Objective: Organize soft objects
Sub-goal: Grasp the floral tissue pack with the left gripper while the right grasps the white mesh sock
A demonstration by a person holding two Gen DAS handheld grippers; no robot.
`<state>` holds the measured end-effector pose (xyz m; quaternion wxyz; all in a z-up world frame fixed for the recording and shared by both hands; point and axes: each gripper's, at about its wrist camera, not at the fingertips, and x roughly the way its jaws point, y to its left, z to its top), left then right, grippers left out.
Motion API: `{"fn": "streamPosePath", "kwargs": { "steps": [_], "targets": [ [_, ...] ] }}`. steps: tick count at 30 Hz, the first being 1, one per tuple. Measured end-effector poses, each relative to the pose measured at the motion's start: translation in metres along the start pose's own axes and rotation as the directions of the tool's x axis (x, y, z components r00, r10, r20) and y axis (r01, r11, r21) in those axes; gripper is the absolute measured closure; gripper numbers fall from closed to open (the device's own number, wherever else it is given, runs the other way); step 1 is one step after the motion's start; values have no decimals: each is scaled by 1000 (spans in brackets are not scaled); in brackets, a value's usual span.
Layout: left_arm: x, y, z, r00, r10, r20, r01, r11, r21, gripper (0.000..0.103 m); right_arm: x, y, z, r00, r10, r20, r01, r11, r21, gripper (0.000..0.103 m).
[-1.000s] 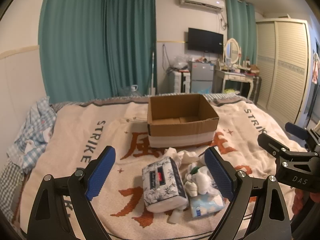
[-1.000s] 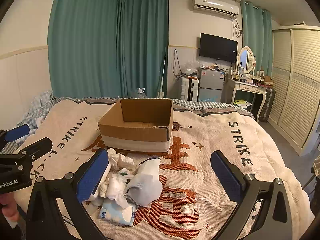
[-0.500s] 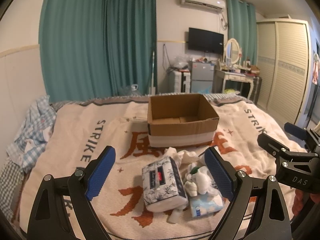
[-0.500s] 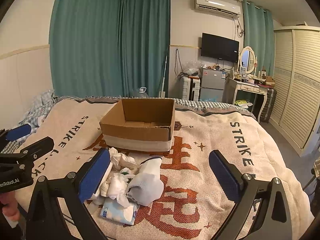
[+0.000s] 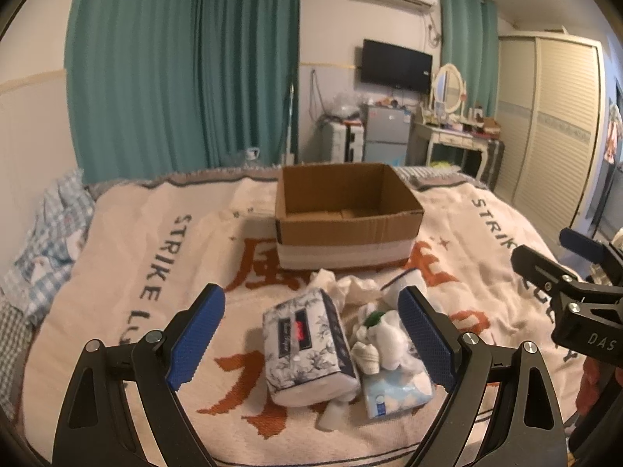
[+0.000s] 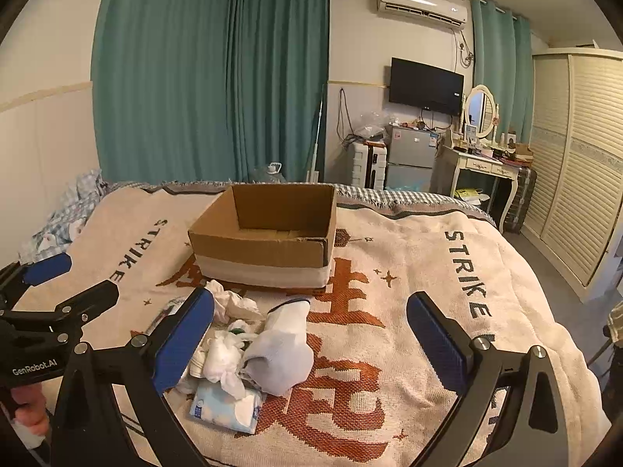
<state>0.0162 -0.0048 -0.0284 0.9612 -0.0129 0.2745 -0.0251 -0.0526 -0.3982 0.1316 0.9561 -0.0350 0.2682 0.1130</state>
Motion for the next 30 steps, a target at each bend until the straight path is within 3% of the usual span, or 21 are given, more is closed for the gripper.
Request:
{"fn": "streamPosePath", "kwargs": {
  "steps": [8,12,14,17,20,23,26,30],
  "targets": [
    [24,7,1,999,-3,-45,4,1000,9,11,19,-3,1,998,-39,-49,39,999,1,3],
    [49,20,-9,993,-3,-121,0,1000,-22,12,54,2,-7,991,-19,-133,21,1000,14,3],
    [63,24,-20,985,1,-171,-5,1000,-28,13,80,6,-16,976,28,-214,-23,999,29,9],
    [78,29,-30,973,3,-229,-12,999,-36,13,111,12,-32,950,33,-310,-23,999,39,14],
    [90,27,-37,959,-45,-281,29,998,-62,13,135,12,-47,926,52,-373,-20,996,88,18],
    [98,23,-44,941,-87,-327,68,995,-68,13,150,11,-57,906,87,-413,-33,990,134,20],
    [110,24,-52,923,-100,-370,72,993,-88,13,158,16,-64,889,120,-442,-63,988,141,29],
    [125,27,-63,898,-136,-418,91,988,-126,13,159,22,-65,886,150,-439,-93,985,149,41]
  ]
}}
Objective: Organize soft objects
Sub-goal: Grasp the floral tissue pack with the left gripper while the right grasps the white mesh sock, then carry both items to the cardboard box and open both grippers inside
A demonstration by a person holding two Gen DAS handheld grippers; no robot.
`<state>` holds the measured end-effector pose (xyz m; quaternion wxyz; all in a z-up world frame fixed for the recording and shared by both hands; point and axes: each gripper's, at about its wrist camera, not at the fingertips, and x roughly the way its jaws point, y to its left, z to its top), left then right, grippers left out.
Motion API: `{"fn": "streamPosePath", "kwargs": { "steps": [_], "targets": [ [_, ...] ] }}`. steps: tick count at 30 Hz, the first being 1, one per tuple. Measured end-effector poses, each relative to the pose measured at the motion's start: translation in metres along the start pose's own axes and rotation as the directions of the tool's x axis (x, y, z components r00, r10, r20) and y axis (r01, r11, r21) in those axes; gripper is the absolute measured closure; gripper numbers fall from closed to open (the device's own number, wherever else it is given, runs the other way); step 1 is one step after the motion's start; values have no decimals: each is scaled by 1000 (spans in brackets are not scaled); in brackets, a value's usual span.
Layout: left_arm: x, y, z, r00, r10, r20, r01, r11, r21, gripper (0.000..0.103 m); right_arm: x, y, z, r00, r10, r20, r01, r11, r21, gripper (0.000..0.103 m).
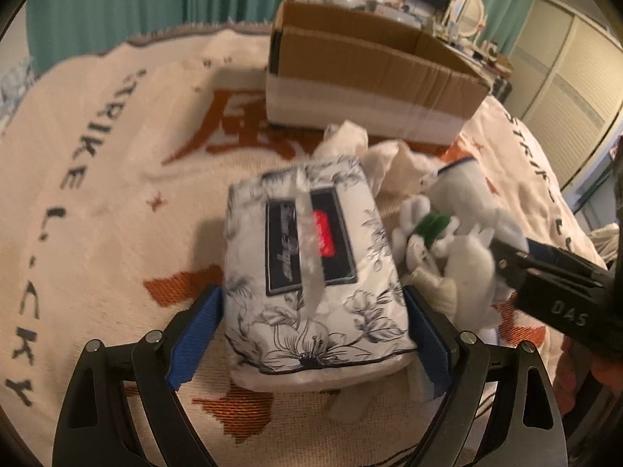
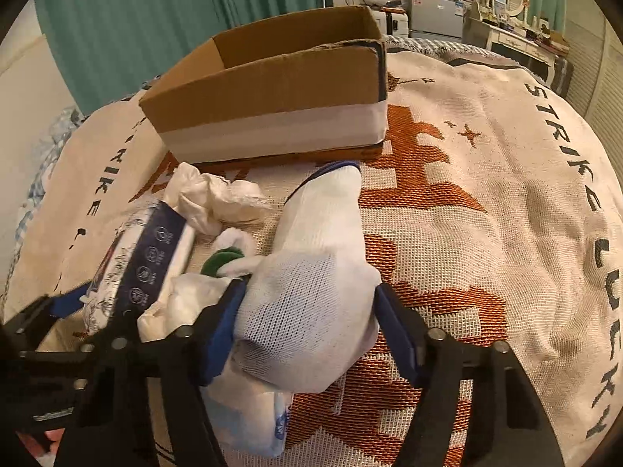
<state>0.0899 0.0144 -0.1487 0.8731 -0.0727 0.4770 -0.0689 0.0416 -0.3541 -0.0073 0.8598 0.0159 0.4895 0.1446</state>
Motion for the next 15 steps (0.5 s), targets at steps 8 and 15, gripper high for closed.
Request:
{"fn": "streamPosePath", "kwargs": {
  "steps": [8,15],
  "targets": [
    [-8,0,-6,1000,10,5,-10,1000,11,21,-14,2,1,999,10,31,-10,1000,-12,50],
    [-60,-13,-6,993,40,113,-47,997,62,21,-60,-2,-3,994,20,108,-20,1000,2,53]
  ]
}}
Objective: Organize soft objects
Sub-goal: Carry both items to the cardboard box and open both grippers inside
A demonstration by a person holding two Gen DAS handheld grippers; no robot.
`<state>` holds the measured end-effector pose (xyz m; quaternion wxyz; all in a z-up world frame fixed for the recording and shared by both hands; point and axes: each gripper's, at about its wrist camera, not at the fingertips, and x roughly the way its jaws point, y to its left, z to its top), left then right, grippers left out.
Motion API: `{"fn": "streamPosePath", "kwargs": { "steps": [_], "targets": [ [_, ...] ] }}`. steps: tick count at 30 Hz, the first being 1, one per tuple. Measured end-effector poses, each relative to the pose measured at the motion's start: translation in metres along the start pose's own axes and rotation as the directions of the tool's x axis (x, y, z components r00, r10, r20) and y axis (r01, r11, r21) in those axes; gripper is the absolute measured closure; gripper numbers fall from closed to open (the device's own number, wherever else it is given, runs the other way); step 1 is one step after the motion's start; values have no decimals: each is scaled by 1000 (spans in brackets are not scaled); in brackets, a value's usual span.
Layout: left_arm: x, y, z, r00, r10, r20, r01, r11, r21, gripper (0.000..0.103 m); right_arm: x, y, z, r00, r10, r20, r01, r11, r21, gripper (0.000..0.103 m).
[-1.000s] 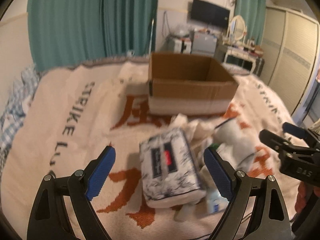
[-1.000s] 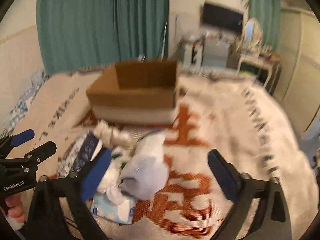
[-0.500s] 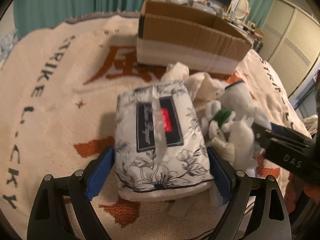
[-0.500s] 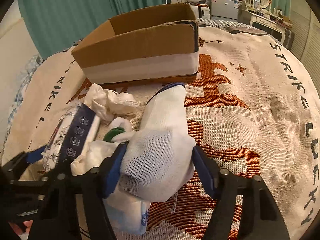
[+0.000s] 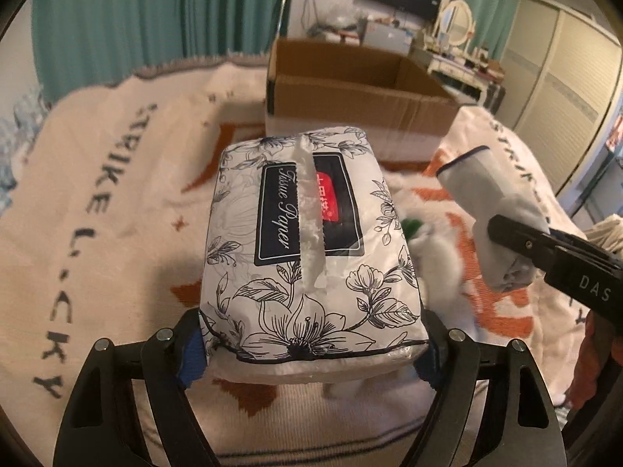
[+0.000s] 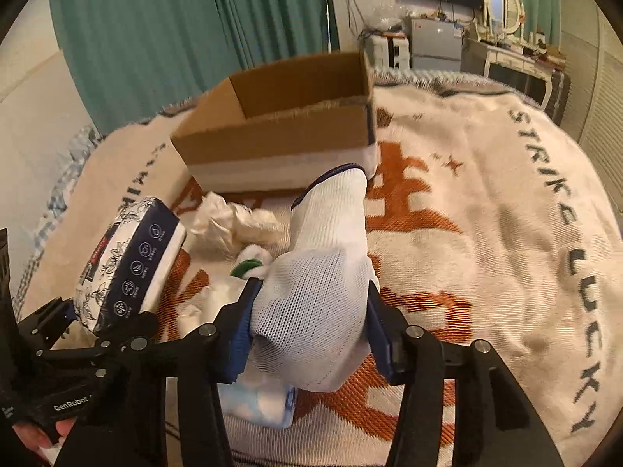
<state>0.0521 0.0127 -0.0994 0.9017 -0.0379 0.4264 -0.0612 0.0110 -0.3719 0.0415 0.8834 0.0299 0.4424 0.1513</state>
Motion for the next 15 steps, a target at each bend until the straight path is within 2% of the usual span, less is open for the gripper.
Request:
{"fn": "streamPosePath", "kwargs": {
  "steps": [8,15],
  "targets": [
    [-62,-9,22,991,5,130,-10,999,34,21,-80,10,16,990,15,138,-10,999,-33,53],
    [-92,-24,79,974,-4,228,-19,995,96,21,-126,26,65,967,47,251,-22,995,-101,53]
  ]
}}
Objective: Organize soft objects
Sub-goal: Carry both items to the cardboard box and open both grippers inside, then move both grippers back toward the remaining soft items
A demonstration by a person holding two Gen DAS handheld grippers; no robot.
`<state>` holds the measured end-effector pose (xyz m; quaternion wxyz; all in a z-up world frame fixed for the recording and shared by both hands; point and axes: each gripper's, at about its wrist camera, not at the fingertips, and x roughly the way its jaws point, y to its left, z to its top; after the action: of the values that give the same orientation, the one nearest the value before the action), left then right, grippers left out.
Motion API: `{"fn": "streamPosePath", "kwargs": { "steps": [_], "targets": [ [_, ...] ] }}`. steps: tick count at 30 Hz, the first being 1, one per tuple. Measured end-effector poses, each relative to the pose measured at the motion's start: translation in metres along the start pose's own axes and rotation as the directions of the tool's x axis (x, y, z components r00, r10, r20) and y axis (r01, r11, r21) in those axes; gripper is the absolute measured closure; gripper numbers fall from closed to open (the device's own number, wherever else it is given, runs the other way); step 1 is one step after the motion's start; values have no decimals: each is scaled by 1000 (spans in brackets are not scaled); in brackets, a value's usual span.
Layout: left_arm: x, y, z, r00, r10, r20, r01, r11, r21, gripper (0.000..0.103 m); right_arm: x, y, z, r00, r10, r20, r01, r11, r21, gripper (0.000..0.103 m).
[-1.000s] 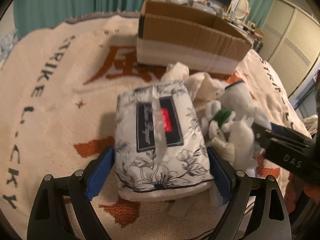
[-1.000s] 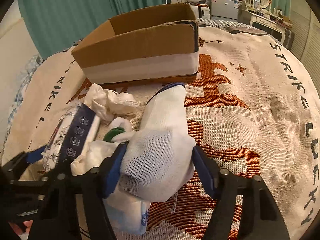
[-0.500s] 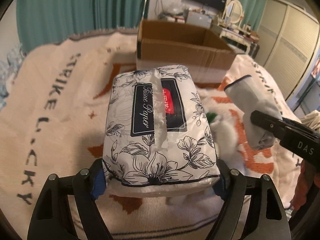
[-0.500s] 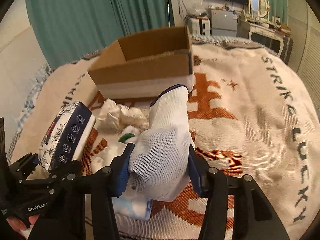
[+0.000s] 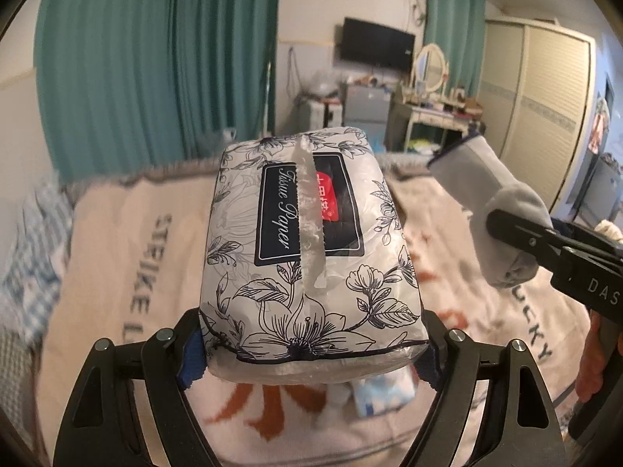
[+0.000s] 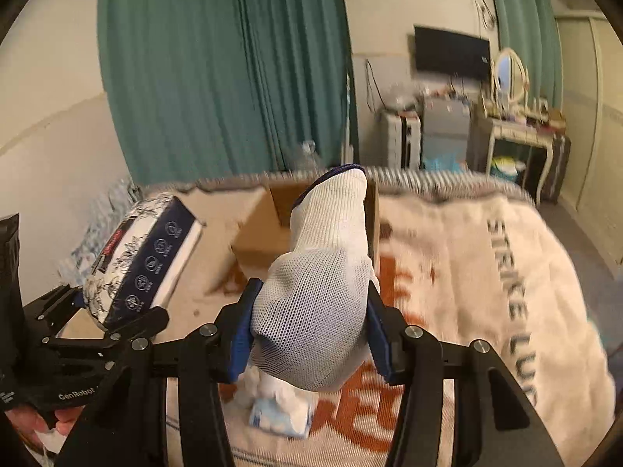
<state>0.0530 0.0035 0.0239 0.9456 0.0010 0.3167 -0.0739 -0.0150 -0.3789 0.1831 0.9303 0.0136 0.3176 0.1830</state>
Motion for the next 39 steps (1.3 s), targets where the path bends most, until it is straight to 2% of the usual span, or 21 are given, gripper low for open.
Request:
{"fn": "streamPosePath", "kwargs": {
  "steps": [2,6,9,12,18,23,25,27,31,33,37,39],
  "targets": [
    [4,0,15,1000,-2,17,2,1000,11,21,3,2,21,1000,13,23,-12,1000,-20,53],
    [37,6,55,999,-4,39,4,1000,11,21,23,-2,58,998,32,45,-30,999,-41,53],
    [70,9,78,998,14,54,-15,999,29,21,58,-10,83,999,26,37,-24,998,-53,53],
    [117,13,96,999,25,28,-27,998,50,21,100,-21,99,999,48,10,-47,998,-30,53],
    [209,15,97,997,43,-64,-38,996,85,21,199,-45,102,996,47,-78,-47,999,-2,53],
    [249,12,86,996,29,-89,-18,992,121,19,251,-64,92,990,43,-137,-41,999,17,49],
    [251,6,82,996,54,-76,-43,989,144,14,258,-72,90,990,57,-131,-52,998,43,38],
    [247,3,81,994,84,-66,-73,985,153,14,253,-78,89,993,50,-109,-43,997,69,23],
    [230,3,91,992,104,-70,-94,986,136,14,228,-78,96,995,29,-91,-25,998,50,23],
    [210,5,97,994,95,-54,-88,989,122,14,199,-73,103,997,18,-71,-16,999,30,22],
    [144,6,116,996,93,14,-94,990,104,14,136,-63,121,1000,-10,-25,10,1000,-9,22],
    [104,7,124,995,89,54,-94,991,95,14,97,-55,127,1000,-21,2,21,999,-29,18]
  ]
}}
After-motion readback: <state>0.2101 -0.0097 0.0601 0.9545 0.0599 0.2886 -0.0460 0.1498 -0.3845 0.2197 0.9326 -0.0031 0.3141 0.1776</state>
